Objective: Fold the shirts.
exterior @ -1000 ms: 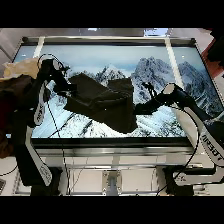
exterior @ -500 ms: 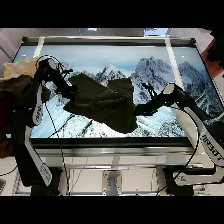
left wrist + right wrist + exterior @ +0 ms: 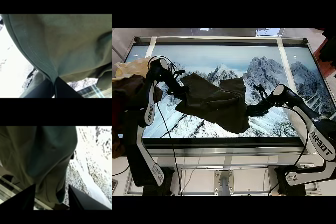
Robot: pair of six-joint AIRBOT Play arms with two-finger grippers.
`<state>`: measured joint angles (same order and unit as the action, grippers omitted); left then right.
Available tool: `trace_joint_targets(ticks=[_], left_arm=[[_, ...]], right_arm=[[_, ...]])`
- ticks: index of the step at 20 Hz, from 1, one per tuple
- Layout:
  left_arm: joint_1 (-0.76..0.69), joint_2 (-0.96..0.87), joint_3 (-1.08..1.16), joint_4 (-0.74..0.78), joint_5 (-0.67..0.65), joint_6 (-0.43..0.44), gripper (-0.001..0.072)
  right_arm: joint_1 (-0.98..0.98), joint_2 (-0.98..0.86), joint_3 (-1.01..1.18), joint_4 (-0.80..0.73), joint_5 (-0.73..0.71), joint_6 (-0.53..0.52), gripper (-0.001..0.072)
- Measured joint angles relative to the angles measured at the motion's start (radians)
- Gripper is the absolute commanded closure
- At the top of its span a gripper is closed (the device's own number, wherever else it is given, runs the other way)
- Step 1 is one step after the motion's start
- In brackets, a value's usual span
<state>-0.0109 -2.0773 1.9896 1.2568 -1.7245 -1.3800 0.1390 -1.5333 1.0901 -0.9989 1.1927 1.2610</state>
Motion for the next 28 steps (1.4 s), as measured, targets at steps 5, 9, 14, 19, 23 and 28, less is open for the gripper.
trace_joint_targets(ticks=[5,9,14,19,23,28], left_arm=[[0.0,0.0,0.0,0.0,0.0,0.0,0.0693],[0.0,0.0,0.0,0.0,0.001,0.0,0.0693],[0.0,0.0,0.003,0.0,0.001,-0.001,0.0694],[0.014,0.054,0.07,-0.001,0.011,-0.034,0.0694],[0.054,0.237,0.092,-0.001,0.04,-0.045,0.0694],[0.075,0.572,0.098,-0.098,0.121,-0.051,0.0695]], right_arm=[[0.0,-0.035,0.0,0.0,0.002,0.003,0.0341],[0.011,-0.064,0.0,0.016,0.002,0.003,0.0343],[0.045,-0.09,0.001,0.102,0.016,-0.032,0.0684],[-0.02,-0.013,0.002,0.219,0.086,-0.106,0.0685],[-0.199,0.185,0.019,0.195,0.172,-0.109,0.0686],[-0.373,0.471,0.191,0.187,0.254,-0.105,0.0688]])
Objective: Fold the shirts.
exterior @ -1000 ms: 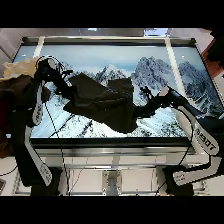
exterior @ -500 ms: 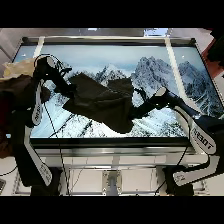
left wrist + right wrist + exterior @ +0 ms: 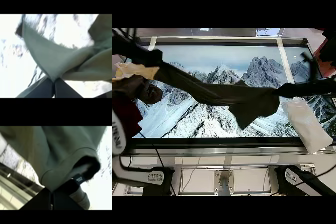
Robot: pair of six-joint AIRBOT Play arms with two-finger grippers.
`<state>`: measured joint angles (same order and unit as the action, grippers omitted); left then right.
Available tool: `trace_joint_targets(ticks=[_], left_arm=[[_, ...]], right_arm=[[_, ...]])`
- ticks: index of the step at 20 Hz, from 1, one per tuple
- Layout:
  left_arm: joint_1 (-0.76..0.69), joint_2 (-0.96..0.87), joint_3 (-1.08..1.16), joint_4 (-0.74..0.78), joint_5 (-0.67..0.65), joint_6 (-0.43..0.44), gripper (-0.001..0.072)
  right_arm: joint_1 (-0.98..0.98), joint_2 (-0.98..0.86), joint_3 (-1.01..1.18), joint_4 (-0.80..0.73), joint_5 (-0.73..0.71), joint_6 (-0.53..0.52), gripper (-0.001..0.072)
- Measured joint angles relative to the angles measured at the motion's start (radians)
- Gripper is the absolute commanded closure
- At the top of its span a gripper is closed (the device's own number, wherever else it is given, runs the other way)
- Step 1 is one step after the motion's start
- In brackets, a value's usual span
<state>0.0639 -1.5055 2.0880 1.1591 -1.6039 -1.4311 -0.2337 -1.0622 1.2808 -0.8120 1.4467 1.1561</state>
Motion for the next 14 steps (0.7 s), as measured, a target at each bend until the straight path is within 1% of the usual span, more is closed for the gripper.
trace_joint_targets(ticks=[3,6,8,11,14], left_arm=[[-0.01,0.215,0.001,-0.077,0.098,0.018,0.0695],[-0.013,0.399,0.002,-0.093,0.208,0.026,0.0696],[-0.014,0.478,-0.001,-0.1,0.245,0.03,0.0696],[-0.015,0.521,-0.063,-0.069,0.24,0.027,0.0696],[-0.015,0.483,-0.206,0.014,0.2,-0.003,0.0696]], right_arm=[[-0.03,0.115,0.167,0.018,0.012,0.008,0.0688],[-0.043,0.177,0.356,0.013,0.013,0.026,0.0688],[-0.047,0.193,0.445,0.006,0.002,0.038,0.0688],[-0.047,0.175,0.505,0.003,-0.011,0.055,0.0688],[-0.027,0.089,0.482,-0.003,-0.011,0.072,0.0688]])
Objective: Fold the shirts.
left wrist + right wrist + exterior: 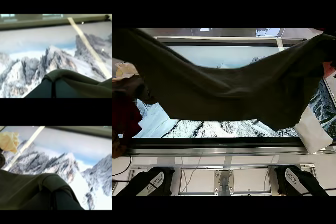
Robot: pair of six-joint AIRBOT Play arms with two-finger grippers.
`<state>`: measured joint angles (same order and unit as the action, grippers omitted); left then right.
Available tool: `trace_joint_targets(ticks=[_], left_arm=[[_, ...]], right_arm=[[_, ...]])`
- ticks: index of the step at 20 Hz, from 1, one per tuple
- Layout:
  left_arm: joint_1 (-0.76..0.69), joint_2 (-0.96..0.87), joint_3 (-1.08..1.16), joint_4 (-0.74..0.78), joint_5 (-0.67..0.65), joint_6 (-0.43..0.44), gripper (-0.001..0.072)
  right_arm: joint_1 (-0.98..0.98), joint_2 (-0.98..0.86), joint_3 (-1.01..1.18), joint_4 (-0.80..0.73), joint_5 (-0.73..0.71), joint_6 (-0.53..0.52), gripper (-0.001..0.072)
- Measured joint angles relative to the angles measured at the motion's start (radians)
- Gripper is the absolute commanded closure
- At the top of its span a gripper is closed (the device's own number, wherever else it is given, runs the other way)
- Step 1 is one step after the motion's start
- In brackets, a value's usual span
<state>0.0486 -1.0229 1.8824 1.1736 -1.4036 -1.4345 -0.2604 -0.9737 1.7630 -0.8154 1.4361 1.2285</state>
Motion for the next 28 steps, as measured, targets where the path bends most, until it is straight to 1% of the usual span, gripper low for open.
trace_joint_targets(ticks=[3,5,8,10,11,12,13,14,16,18,19,21,24,26,28], left_arm=[[0.0,-0.106,-0.165,0.035,-0.019,-0.016,0.0696],[0.0,-0.208,-0.244,0.051,0.012,-0.025,0.0696],[0.0,-0.378,-0.301,0.053,0.125,-0.061,0.0696],[0.0,-0.476,-0.315,0.044,0.244,-0.102,0.0695],[0.0,-0.515,-0.32,0.032,0.308,-0.117,0.0687],[0.0,-0.55,-0.323,0.013,0.383,-0.134,0.0487],[0.0,-0.574,-0.325,-0.011,0.456,-0.141,0.0101],[0.0,-0.593,-0.325,-0.04,0.534,-0.151,0.0001],[0.005,-0.615,-0.3,-0.092,0.651,-0.161,0.0],[0.021,-0.623,-0.235,-0.123,0.694,-0.151,0.0],[0.032,-0.623,-0.195,-0.125,0.681,-0.131,0.0],[0.059,-0.61,-0.115,-0.084,0.586,-0.09,0.0],[0.082,-0.573,-0.076,0.068,0.387,-0.083,0.0001],[0.089,-0.544,-0.11,0.167,0.273,-0.109,0.0001],[0.093,-0.5,-0.215,0.217,0.207,-0.13,0.0001]], right_arm=[[0.063,-0.135,-0.098,-0.018,-0.007,0.006,0.0688],[0.117,-0.255,-0.177,-0.06,-0.055,0.007,0.0688],[0.168,-0.449,-0.249,-0.102,-0.183,0.032,0.0687],[0.184,-0.564,-0.271,-0.093,-0.302,0.049,0.0682],[0.189,-0.61,-0.277,-0.077,-0.376,0.055,0.0602],[0.192,-0.651,-0.282,-0.057,-0.464,0.061,0.0379],[0.195,-0.682,-0.286,-0.035,-0.557,0.063,0.034],[0.196,-0.702,-0.286,-0.016,-0.647,0.063,0.0339],[0.187,-0.729,-0.268,0.004,-0.794,0.062,0.034],[0.156,-0.74,-0.227,-0.025,-0.842,0.058,0.0341],[0.132,-0.741,-0.206,-0.06,-0.831,0.055,0.0341],[0.076,-0.742,-0.172,-0.137,-0.735,0.053,0.034],[0.001,-0.748,-0.162,-0.241,-0.515,0.034,0.0323],[-0.03,-0.752,-0.188,-0.28,-0.407,0.009,0.0323],[-0.042,-0.756,-0.22,-0.293,-0.357,-0.006,0.0323]])
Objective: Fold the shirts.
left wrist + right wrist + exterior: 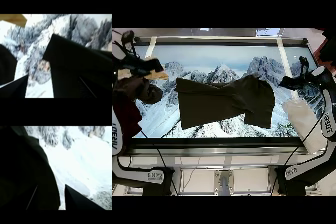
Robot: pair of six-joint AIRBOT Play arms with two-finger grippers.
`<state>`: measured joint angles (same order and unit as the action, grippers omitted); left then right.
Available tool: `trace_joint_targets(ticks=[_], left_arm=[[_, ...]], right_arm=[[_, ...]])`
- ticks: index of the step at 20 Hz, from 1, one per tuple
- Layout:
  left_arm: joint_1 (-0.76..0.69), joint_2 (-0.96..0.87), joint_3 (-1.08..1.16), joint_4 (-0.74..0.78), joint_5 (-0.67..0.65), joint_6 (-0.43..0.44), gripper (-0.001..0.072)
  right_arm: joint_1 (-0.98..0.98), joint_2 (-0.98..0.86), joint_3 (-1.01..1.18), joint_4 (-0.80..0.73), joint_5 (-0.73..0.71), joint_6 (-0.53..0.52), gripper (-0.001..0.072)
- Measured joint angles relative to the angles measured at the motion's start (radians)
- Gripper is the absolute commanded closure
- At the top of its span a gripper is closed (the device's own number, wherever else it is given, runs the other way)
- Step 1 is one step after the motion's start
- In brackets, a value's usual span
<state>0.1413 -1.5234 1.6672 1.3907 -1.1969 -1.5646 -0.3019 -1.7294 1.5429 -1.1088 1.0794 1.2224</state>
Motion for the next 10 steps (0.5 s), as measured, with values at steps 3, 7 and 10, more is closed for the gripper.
trace_joint_targets(ticks=[3,7,10], left_arm=[[0.001,0.122,-0.281,-0.005,0.01,-0.023,0.0002],[0.001,0.344,-0.708,-0.145,0.157,-0.063,0.0002],[0.001,0.467,-0.91,-0.284,0.262,-0.079,0.0001]], right_arm=[[-0.011,-0.022,-0.034,-0.001,0.029,-0.01,0.0323],[-0.015,-0.08,-0.047,0.055,0.055,-0.031,0.0323],[-0.016,-0.129,-0.05,0.114,0.071,-0.056,0.0324]])
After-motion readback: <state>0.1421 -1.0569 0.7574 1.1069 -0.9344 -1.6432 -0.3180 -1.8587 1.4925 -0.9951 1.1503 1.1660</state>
